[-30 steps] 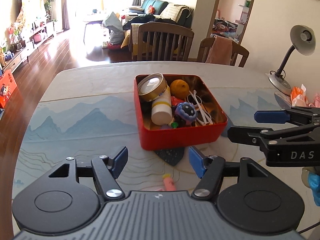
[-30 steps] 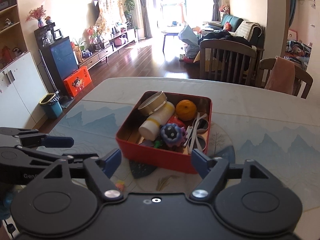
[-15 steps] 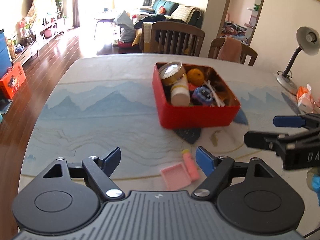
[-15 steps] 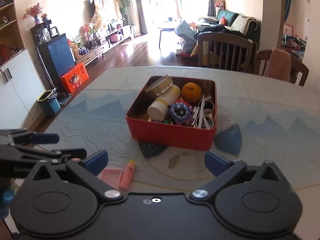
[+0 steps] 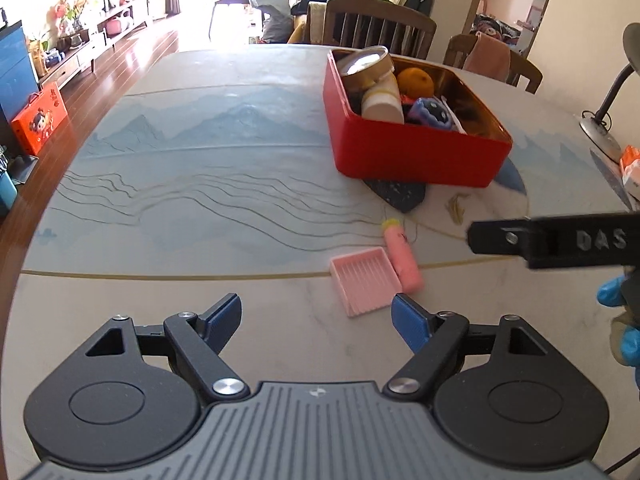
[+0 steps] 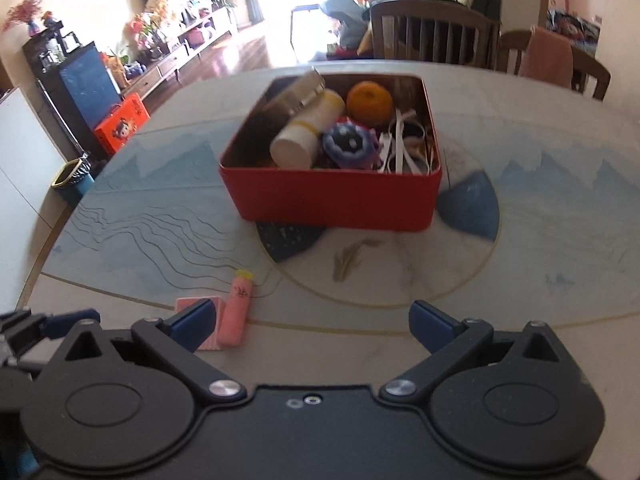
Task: Organize rigid objects
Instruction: 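Move both grippers back toward the pink brush and pink lipstick, then grasp the pink brush with the left gripper while the right gripper grasps the pink lipstick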
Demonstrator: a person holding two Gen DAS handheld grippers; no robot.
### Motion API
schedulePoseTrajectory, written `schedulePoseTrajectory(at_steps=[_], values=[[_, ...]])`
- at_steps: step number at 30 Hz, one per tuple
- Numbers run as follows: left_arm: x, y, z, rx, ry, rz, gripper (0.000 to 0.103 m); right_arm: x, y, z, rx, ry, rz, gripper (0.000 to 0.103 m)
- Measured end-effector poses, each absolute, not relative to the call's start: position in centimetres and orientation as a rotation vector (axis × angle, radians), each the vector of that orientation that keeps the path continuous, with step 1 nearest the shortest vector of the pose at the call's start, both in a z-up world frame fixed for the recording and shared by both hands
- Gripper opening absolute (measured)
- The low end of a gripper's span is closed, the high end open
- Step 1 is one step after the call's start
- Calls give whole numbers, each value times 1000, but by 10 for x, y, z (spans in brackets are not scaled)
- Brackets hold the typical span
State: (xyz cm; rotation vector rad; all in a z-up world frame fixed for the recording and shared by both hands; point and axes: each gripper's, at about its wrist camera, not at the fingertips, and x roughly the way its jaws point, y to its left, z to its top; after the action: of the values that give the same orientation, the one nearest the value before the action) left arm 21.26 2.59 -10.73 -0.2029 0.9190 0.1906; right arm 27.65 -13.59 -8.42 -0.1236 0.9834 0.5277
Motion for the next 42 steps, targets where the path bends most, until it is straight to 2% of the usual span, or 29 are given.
schedulePoseTrajectory(at_steps=[22, 25, 30, 40, 42], values=[[244, -4, -135, -114, 932, 240, 82, 301, -93, -110, -232, 1056, 596, 100], [245, -6, -135, -106, 926, 248, 82, 303, -88, -111, -249, 1053, 609, 94], [246, -7, -135, -86, 915, 271, 82, 303, -81, -114, -295, 1040, 619, 73], [248, 1, -136, -97, 912, 292, 82, 303, -77, -114, -374, 989, 621, 44], [249, 0, -135, -87, 910, 281, 78, 301, -77, -114, -383, 982, 634, 32]])
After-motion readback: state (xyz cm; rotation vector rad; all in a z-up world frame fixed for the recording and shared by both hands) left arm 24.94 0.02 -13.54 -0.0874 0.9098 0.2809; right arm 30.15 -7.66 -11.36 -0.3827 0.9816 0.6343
